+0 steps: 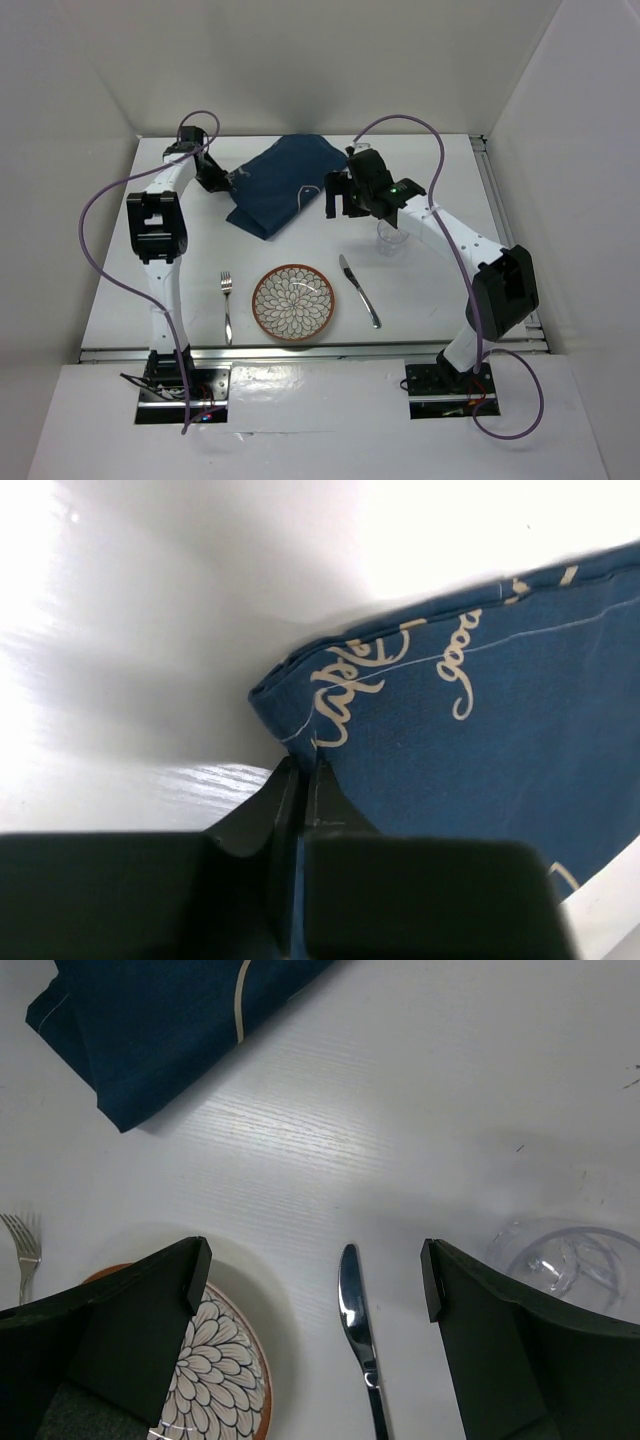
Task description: Set the dinner table for one person
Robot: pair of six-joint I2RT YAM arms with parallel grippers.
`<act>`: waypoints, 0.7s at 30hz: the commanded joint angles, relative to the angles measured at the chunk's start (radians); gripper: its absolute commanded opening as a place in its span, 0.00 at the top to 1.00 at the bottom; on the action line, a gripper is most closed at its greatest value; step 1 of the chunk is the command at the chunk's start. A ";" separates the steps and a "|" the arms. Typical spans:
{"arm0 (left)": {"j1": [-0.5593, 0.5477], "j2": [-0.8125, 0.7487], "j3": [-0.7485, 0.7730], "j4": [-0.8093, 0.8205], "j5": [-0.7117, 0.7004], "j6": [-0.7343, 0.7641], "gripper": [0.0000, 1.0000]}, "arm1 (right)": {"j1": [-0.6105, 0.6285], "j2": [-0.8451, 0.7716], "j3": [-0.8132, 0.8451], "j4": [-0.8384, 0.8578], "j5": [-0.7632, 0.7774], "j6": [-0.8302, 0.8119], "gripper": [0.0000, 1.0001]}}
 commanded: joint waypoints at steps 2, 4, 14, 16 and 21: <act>0.006 0.001 0.029 0.041 0.070 0.009 1.00 | 0.010 -0.031 0.021 -0.004 0.025 0.019 0.00; 0.006 -0.047 0.038 0.062 0.116 0.022 1.00 | 0.010 -0.040 0.011 -0.004 0.025 0.019 0.00; -0.014 -0.285 0.001 0.174 0.238 0.115 1.00 | 0.010 -0.109 -0.009 -0.004 0.035 0.039 0.00; -0.025 -0.295 0.010 0.174 0.261 0.143 1.00 | 0.010 -0.121 -0.018 -0.004 0.035 0.048 0.00; -0.062 -0.331 0.021 0.163 0.296 0.201 1.00 | 0.010 -0.178 -0.041 -0.004 0.045 0.057 0.00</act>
